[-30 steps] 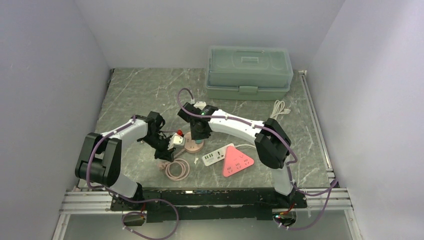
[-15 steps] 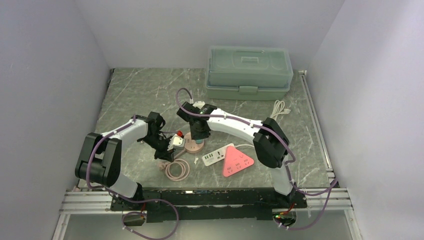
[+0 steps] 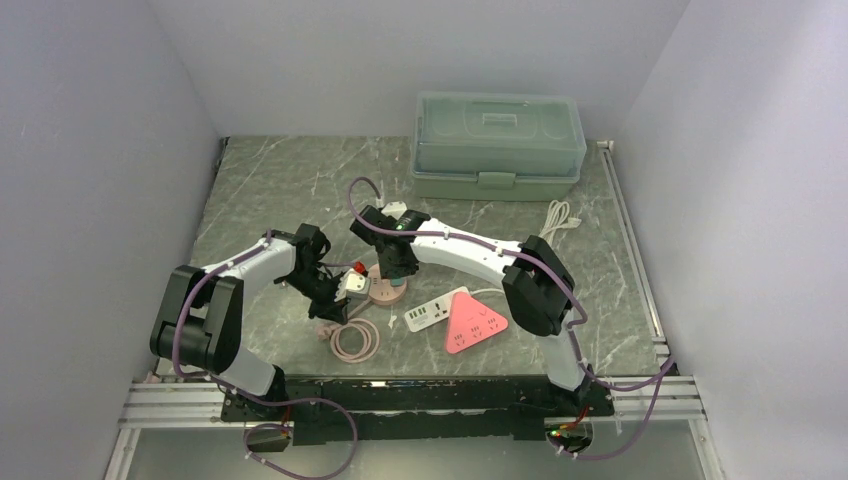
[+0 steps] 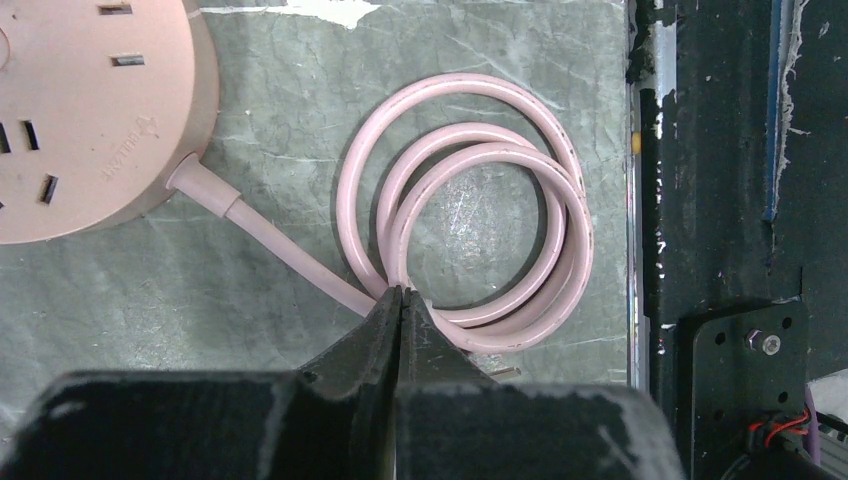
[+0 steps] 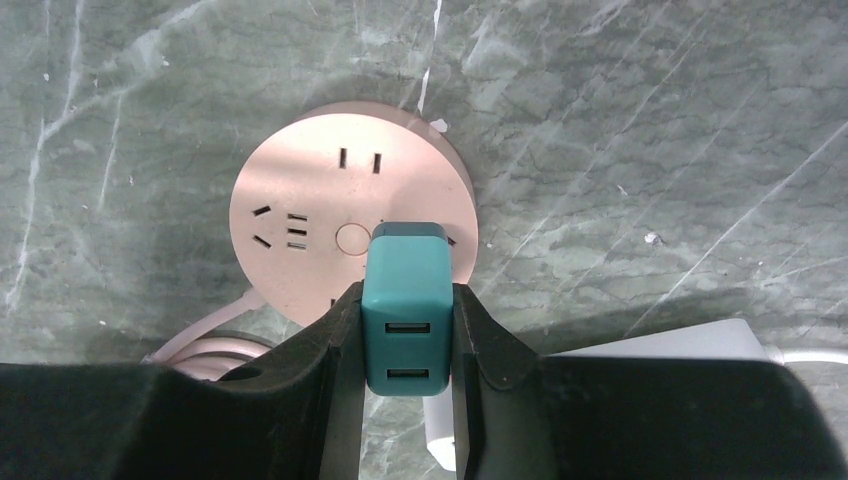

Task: Insert the plug
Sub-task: Insert the plug into the socket.

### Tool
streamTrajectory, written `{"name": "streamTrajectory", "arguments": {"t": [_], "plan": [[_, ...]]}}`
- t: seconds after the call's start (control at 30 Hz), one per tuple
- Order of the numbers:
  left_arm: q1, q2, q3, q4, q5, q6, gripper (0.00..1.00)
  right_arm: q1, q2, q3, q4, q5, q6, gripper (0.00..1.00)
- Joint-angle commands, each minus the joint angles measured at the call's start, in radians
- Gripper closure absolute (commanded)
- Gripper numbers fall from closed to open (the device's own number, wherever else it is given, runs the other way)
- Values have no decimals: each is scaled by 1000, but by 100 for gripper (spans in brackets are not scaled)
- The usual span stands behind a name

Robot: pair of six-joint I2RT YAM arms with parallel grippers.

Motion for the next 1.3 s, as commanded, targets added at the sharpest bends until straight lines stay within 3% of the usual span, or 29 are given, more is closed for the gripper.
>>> {"name": "streamTrajectory", "arguments": {"t": [0.0, 0.5, 0.73, 0.87, 0.97, 1.1, 1.13, 1.27], "plan": [[-4, -28, -10, -47, 31, 44, 95, 4, 110, -32, -70, -14, -32, 100], [-4, -33, -10, -43, 27, 43, 96, 26, 147, -99, -45, 7, -22, 100], [7, -30, 74, -87, 66, -33, 73, 30, 105, -133, -38, 50, 5, 100], [45, -33, 154, -159, 103, -46, 69, 30, 72, -135, -15, 59, 17, 75], [88, -37, 199, -220, 128, -35, 67, 30, 65, -104, -21, 58, 5, 42], [120, -30, 242, -285, 135, -19, 66, 25, 38, -59, -39, 83, -21, 6], [127, -28, 250, -293, 135, -23, 66, 21, 32, -48, -43, 86, -25, 1], [172, -30, 290, -336, 162, -24, 66, 17, -19, -30, -47, 96, -41, 0]]}}
